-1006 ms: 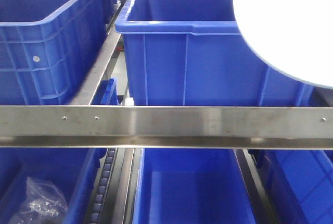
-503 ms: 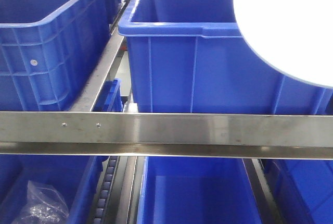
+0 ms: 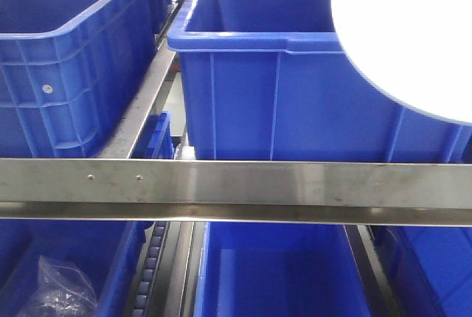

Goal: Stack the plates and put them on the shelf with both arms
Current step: 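Move the right gripper with the plates over the upper blue bin, then lower the plates into the blue bin and open the right gripper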

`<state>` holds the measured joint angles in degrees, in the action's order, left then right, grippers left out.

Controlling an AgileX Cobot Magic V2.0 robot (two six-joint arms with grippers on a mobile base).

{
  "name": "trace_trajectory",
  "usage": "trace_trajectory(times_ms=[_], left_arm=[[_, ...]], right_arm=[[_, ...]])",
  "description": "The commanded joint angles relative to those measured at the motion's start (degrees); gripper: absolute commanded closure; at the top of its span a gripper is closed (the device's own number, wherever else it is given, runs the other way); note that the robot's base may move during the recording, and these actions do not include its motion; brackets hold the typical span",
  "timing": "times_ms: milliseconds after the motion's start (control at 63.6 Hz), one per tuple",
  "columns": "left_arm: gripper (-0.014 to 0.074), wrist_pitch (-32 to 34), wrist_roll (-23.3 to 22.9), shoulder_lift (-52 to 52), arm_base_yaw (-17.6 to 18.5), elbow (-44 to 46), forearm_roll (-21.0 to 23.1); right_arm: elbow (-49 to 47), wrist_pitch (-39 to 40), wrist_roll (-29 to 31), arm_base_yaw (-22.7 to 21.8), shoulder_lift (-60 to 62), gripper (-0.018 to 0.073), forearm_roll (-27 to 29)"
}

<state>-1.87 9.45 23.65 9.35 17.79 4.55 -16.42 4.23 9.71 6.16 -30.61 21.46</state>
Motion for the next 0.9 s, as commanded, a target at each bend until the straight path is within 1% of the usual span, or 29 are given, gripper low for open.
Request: trace_trajectory(times_ms=[0,236,361,471,692,880], left_arm=[[0.0513,4.87,-0.65,0.32,0.42,1.79,0.02],[0.0513,4.87,-0.65,0.32,0.42,1.79,0.02],[0.0513,4.87,-0.65,0.32,0.42,1.79,0.02],[0.0513,4.87,-0.65,0.32,0.42,1.79,0.02],[0.0513,4.87,-0.65,0.32,0.42,1.79,0.02],[0.0513,4.87,-0.65,0.32,0.42,1.79,0.02]], right_arm=[[-1.89,5.07,0.18,-0.19,-0.06,0.0537,-0.22],[-2.13,5.05,0.18,-0.19,-0.34,0.0528,-0.16],[-4.96,5.04,0.18,-0.19,-4.33,0.0528,-0.22],[-10.81,5.32,0.18,-0.19,-11.1,0.0528,-0.22],[-25.8,7.42,0.18,-0.19,-28.23,0.0528,-0.22],[-41.57,8.5,0.18,-0.14,-46.23,0.0528,-0.22]])
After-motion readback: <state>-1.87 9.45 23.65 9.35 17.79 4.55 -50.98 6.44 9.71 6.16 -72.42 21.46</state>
